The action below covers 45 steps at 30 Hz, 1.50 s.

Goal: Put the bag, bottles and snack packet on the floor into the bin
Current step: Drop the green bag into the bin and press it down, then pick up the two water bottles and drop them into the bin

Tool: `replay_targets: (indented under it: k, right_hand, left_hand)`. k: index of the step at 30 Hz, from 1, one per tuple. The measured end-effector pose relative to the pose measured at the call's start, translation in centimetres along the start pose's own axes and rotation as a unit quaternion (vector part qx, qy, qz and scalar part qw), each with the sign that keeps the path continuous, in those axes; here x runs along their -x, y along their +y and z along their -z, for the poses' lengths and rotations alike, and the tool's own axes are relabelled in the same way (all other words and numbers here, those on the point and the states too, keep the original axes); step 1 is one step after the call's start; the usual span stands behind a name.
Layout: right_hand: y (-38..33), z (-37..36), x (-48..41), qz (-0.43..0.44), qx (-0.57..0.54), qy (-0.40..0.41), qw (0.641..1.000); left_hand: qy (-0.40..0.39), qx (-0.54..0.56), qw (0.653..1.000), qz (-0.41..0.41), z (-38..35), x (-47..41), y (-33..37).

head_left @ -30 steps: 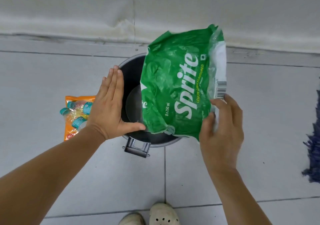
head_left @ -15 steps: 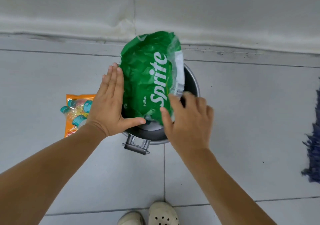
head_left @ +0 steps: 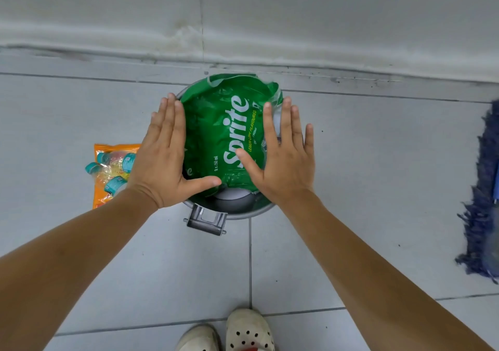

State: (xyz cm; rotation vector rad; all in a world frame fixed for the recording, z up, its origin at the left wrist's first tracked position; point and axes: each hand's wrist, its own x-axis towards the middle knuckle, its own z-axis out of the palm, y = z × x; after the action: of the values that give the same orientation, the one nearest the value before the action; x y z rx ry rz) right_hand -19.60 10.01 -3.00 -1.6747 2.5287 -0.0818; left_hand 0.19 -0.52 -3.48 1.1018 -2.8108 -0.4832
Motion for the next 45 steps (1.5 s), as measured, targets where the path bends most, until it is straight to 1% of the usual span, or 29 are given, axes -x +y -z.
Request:
replay_targets:
  k: [4,7,10,12,13,16,18,21,23,25,26,28,29,30,31,34,36,37,39,40,41,43,45]
  right_hand:
    - [0.1,-0.2,-0.1,-0.007,0.018,-0.029,0.999]
    - [0.2,-0.1,-0.1,-0.005,0.024,-0.035,0.999]
    - [0.5,0.0,-0.1,-0.004,0.023,-0.029,0.999]
    - [0.4,-0.2,-0.1,0.0,0.031,-0.023,0.999]
    - [0.6,-0.1,-0.2,0.001,0.037,-0.022,0.999]
    - [0.3,-0.3,-0.4,0.005,0.041,-0.019,0.999]
    - [0.1,-0.4,-0.5,0.006,0.036,-0.017,0.999]
    - [0.1,-0.4,-0.4,0.008,0.027,-0.013,1.0]
    - [0.1,-0.4,-0.3,0.008,0.022,-0.007,1.0]
    - [0.1,-0.4,-0.3,0.008,0.016,-0.001,1.0]
    - [0.0,-0.4,-0.3,0.008,0.013,0.001,1.0]
    - [0.0,-0.4,-0.3,0.008,0.009,0.003,1.0]
    - [-0.1,-0.4,-0.3,0.008,0.009,0.004,1.0]
    - [-0.1,-0.4,-0.3,0.009,0.009,0.005,1.0]
    - [0.0,-0.4,-0.3,0.01,0.008,0.006,1.0]
    - [0.0,-0.4,-0.3,0.009,0.006,0.008,1.0]
    - [0.0,-0.5,-0.3,0.008,0.005,0.01,1.0]
    - [0.0,-0.5,-0.3,0.007,0.004,0.011,1.0]
    - [0.0,-0.5,-0.3,0.006,0.002,0.011,1.0]
    - [0.0,-0.5,-0.3,0.005,0.001,0.011,1.0]
    - [0.0,-0.5,-0.2,0.005,0.0,0.01,1.0]
    - [0.0,-0.4,-0.3,0.003,-0.001,0.006,1.0]
    - [0.0,-0.3,-0.3,0.004,-0.003,0.001,1.0]
  left_hand:
    - [0.0,-0.022,1.0,-0.002,0.2,0.0,0.2]
    - [-0.004,-0.04,0.999,0.008,0.3,0.0,0.4]
    - [-0.012,-0.037,0.999,0.017,0.5,0.0,0.9]
    - [-0.005,-0.015,0.999,0.028,0.8,0.3,0.9]
    - [0.005,0.012,0.999,0.04,0.8,0.4,1.0]
    - [0.054,0.1,0.987,0.111,0.5,1.6,-0.3]
    - [0.074,0.114,0.974,0.179,-0.3,2.7,-1.7]
    - [0.067,0.087,0.947,0.301,-2.3,4.5,-4.4]
    - [0.032,0.048,0.927,0.37,-3.8,5.8,-6.0]
    - [-0.014,0.031,0.896,0.443,-5.1,6.8,-6.9]
    - [-0.022,0.051,0.872,0.486,-5.6,7.2,-7.2]
    - [-0.021,0.123,0.814,0.568,-6.4,7.6,-7.5]
    - [-0.023,0.151,0.794,0.588,-6.9,7.7,-7.6]
    - [-0.032,0.162,0.79,0.591,-7.3,7.8,-7.6]
    - [-0.046,0.157,0.797,0.581,-7.8,7.8,-7.6]
    - [-0.094,0.113,0.838,0.526,-8.9,7.9,-7.6]
    - [-0.124,0.098,0.846,0.509,-9.2,7.9,-7.5]
    - [-0.125,0.097,0.848,0.506,-9.2,7.9,-7.4]
    - [-0.099,0.103,0.855,0.498,-9.1,8.0,-7.0]
    - [-0.076,0.117,0.855,0.499,-8.8,8.1,-6.8]
    - [-0.045,0.141,0.848,0.509,-8.2,8.1,-6.5]
    - [0.045,0.202,0.825,0.526,-6.5,8.0,-5.6]
    - [0.158,0.245,0.815,0.502,-4.2,7.9,-4.2]
